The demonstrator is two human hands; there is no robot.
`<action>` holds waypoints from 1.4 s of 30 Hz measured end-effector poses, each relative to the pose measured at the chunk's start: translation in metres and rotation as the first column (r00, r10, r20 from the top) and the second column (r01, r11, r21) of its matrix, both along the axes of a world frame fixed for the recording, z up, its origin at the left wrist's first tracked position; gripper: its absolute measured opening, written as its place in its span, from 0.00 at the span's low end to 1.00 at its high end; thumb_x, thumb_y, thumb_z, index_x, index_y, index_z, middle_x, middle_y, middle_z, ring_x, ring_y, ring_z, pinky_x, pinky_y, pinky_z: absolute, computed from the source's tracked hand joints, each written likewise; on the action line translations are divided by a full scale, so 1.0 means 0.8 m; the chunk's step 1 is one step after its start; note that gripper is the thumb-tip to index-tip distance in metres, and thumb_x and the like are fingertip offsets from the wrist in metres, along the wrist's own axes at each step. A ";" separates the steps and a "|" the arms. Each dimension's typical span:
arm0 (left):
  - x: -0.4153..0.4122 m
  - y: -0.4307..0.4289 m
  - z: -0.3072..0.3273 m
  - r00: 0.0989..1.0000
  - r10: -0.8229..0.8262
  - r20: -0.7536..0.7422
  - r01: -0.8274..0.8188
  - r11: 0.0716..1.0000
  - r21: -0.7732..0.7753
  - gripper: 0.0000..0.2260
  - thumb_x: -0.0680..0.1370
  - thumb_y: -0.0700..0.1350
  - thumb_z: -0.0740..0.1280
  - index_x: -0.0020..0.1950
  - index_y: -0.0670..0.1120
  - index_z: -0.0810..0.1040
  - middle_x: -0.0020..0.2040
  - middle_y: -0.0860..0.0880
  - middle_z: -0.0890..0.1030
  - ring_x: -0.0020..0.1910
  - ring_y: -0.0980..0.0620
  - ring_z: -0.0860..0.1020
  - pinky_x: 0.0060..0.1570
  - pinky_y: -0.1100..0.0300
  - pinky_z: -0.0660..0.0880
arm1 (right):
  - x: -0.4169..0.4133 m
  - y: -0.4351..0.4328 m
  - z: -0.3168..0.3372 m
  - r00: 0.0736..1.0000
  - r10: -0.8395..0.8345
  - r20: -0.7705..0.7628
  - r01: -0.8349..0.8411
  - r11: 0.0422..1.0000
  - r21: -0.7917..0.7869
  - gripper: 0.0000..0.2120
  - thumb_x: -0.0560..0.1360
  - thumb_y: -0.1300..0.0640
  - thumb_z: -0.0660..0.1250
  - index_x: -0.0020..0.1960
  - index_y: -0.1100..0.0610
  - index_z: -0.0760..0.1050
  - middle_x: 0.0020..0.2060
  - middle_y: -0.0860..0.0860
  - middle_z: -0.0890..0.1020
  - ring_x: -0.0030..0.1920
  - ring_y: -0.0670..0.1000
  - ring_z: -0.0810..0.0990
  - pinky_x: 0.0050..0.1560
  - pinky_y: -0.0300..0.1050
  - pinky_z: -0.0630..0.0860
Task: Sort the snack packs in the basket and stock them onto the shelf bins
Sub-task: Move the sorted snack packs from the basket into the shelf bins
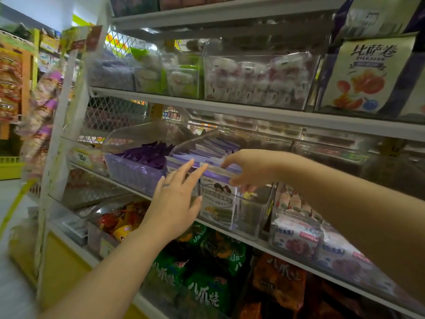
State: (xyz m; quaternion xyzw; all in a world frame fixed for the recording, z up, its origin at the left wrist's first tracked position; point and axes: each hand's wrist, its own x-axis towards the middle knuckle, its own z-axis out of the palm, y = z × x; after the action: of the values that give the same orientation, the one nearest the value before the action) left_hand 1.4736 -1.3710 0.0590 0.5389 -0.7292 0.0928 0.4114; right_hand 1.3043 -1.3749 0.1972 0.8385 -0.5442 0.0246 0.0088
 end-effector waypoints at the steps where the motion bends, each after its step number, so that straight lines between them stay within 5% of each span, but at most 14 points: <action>1: -0.001 -0.001 -0.001 1.000 0.015 0.009 -0.015 1.000 0.004 0.31 0.80 0.52 0.61 0.76 0.64 0.46 0.78 0.58 0.46 0.77 0.52 0.52 0.75 0.45 0.51 | 0.004 -0.001 -0.010 0.998 0.021 0.057 -0.018 0.999 -0.051 0.20 0.78 0.57 0.65 0.70 0.51 0.68 0.44 0.51 0.82 0.38 0.48 0.84 0.42 0.42 0.82; 4: -0.005 0.000 -0.003 0.998 0.048 0.028 -0.048 0.999 0.010 0.30 0.79 0.53 0.62 0.76 0.64 0.49 0.78 0.58 0.42 0.77 0.49 0.53 0.75 0.45 0.51 | 0.013 0.002 -0.032 0.990 0.043 0.133 -0.022 0.988 -0.151 0.19 0.80 0.55 0.63 0.70 0.54 0.69 0.52 0.54 0.81 0.44 0.50 0.83 0.44 0.40 0.80; 8: -0.006 0.008 -0.013 0.998 0.051 0.022 -0.051 0.998 -0.038 0.29 0.79 0.52 0.63 0.76 0.63 0.51 0.78 0.57 0.40 0.76 0.48 0.57 0.74 0.45 0.51 | 0.003 0.018 -0.044 0.998 -0.060 -0.034 0.048 0.961 -0.271 0.27 0.79 0.39 0.57 0.75 0.46 0.60 0.73 0.56 0.63 0.67 0.58 0.70 0.63 0.53 0.70; 11: -0.001 0.020 -0.036 0.998 0.036 -0.053 -0.042 0.992 -0.120 0.26 0.79 0.48 0.64 0.75 0.59 0.60 0.78 0.53 0.50 0.72 0.49 0.62 0.73 0.44 0.56 | 0.005 0.039 -0.068 0.993 -0.052 -0.104 -0.020 0.804 -0.594 0.27 0.77 0.36 0.56 0.73 0.45 0.61 0.75 0.54 0.59 0.70 0.59 0.63 0.65 0.57 0.65; 15: 0.017 0.035 -0.095 0.986 0.038 -0.162 -0.074 0.972 -0.222 0.21 0.75 0.41 0.68 0.68 0.50 0.72 0.70 0.48 0.68 0.65 0.45 0.69 0.66 0.38 0.67 | 0.029 0.063 -0.141 0.964 0.251 -0.089 -0.236 0.655 -0.718 0.18 0.76 0.44 0.63 0.62 0.50 0.75 0.64 0.51 0.74 0.61 0.56 0.72 0.57 0.51 0.69; 21: 0.071 0.051 -0.240 0.948 0.138 -0.287 -0.172 0.980 -0.098 0.15 0.75 0.38 0.67 0.61 0.47 0.78 0.60 0.48 0.75 0.58 0.45 0.75 0.60 0.47 0.70 | 0.091 0.059 -0.295 0.890 0.455 -0.029 -0.414 0.779 -0.471 0.11 0.76 0.50 0.64 0.55 0.52 0.79 0.50 0.49 0.80 0.49 0.53 0.76 0.47 0.48 0.74; 27: 0.142 0.072 -0.400 0.881 0.334 -0.336 -0.253 0.931 0.263 0.16 0.72 0.36 0.65 0.59 0.46 0.79 0.56 0.45 0.78 0.54 0.42 0.77 0.54 0.47 0.74 | 0.150 0.049 -0.468 0.893 0.431 0.126 -0.433 0.901 -0.014 0.12 0.76 0.50 0.63 0.57 0.50 0.76 0.53 0.50 0.79 0.57 0.54 0.75 0.50 0.50 0.74; 33: 0.182 0.089 -0.531 0.894 0.422 -0.151 -0.183 0.651 0.737 0.18 0.77 0.44 0.67 0.67 0.49 0.73 0.65 0.44 0.73 0.64 0.44 0.71 0.62 0.52 0.69 | 0.183 0.029 -0.614 0.942 0.326 0.082 -0.328 0.839 0.433 0.18 0.75 0.53 0.65 0.64 0.54 0.73 0.61 0.55 0.77 0.62 0.56 0.74 0.57 0.46 0.71; 37: 0.202 0.101 -0.597 0.854 0.518 -0.040 -0.241 0.463 0.853 0.26 0.78 0.47 0.66 0.75 0.50 0.63 0.73 0.45 0.63 0.70 0.44 0.65 0.65 0.54 0.66 | 0.200 0.019 -0.689 0.961 0.273 0.042 -0.240 0.753 0.613 0.28 0.75 0.51 0.68 0.72 0.55 0.65 0.70 0.56 0.67 0.67 0.55 0.70 0.67 0.47 0.68; 42: 0.216 0.093 -0.634 0.724 0.657 -0.210 -0.149 0.446 0.883 0.31 0.78 0.47 0.68 0.77 0.47 0.58 0.73 0.43 0.66 0.70 0.44 0.67 0.66 0.53 0.66 | 0.226 0.003 -0.736 0.967 0.242 0.075 -0.238 0.770 0.592 0.31 0.75 0.52 0.68 0.74 0.52 0.61 0.73 0.53 0.63 0.72 0.56 0.63 0.72 0.53 0.63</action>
State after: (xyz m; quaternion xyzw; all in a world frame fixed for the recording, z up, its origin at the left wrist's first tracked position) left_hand 1.6463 -1.2963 -0.4483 0.8322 -0.3820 -0.3078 0.2586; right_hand 1.4848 -1.3725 -0.3918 0.8611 -0.4128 -0.1488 -0.2568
